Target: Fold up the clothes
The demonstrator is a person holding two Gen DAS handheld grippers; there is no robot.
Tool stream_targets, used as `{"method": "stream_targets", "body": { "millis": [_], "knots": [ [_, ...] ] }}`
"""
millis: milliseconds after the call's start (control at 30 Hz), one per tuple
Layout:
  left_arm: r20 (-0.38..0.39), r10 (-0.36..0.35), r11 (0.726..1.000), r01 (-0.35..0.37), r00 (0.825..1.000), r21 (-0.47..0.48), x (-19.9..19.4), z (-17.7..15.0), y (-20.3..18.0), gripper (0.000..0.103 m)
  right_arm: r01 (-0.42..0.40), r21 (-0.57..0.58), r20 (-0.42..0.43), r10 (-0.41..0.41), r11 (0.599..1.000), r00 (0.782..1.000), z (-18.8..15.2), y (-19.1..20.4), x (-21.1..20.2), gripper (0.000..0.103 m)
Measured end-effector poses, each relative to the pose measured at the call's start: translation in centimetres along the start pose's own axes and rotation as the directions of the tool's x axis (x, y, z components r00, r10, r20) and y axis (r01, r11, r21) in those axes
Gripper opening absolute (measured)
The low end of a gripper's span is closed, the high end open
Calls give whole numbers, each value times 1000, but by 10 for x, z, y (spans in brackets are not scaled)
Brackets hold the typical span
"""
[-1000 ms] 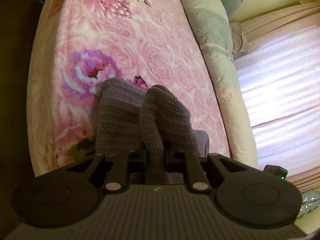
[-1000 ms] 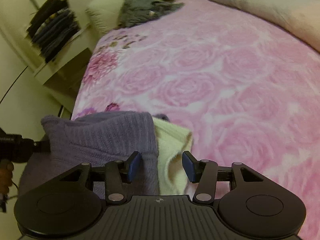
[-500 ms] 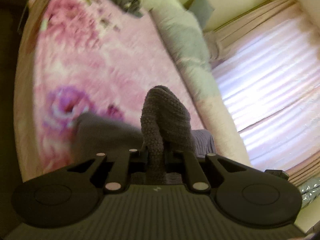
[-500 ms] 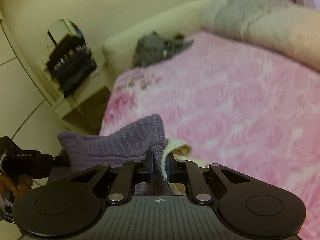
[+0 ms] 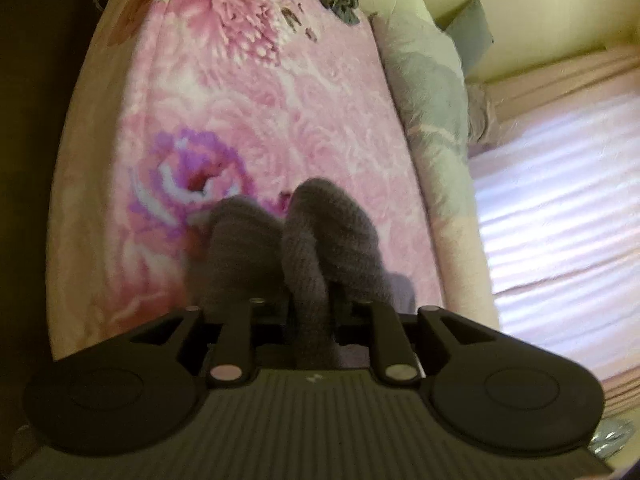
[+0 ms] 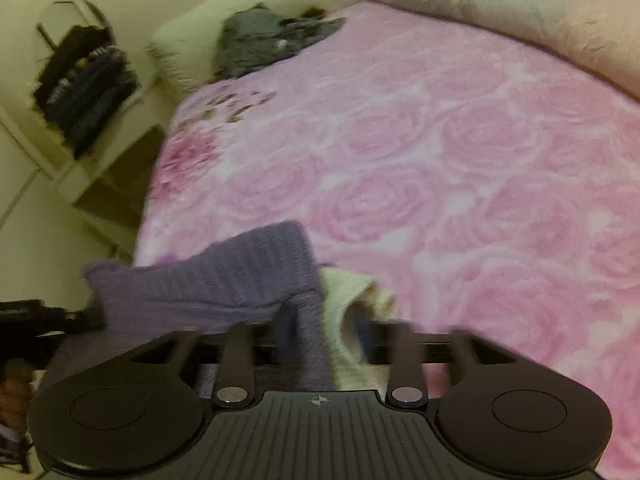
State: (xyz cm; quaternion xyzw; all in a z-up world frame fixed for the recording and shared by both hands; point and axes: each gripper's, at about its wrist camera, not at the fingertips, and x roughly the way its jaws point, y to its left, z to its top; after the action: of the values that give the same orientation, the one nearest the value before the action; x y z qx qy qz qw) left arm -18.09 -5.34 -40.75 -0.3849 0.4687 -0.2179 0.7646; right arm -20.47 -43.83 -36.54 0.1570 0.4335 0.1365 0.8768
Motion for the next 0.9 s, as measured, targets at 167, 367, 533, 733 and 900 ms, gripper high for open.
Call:
{"method": "stream_targets", "body": {
  "millis": [167,367,533,733,900],
  "knots": [
    [-6,-22,1000,22,1000,-7,2,8,-2,17,-100,23,69,98,995,993,16,5,-5,61],
    [1,-53,998,53,999,-41,-12,9,4,24,-188,98,-10,190,977,982,16,-4,44,61],
    [-7,-43,999,43,999,-16,-2,19,5,16,-218,133,-9,221,967,975,20,-11,48,25],
    [49,-45,999,46,998,-15,-10,17,10,7,-132,-17,105,133,991,986,20,6,19,9],
    [60,3,993,4,998,-120,-4,14,33,8,35,27,88,-37,999,995,10,6,43,8]
  ]
}}
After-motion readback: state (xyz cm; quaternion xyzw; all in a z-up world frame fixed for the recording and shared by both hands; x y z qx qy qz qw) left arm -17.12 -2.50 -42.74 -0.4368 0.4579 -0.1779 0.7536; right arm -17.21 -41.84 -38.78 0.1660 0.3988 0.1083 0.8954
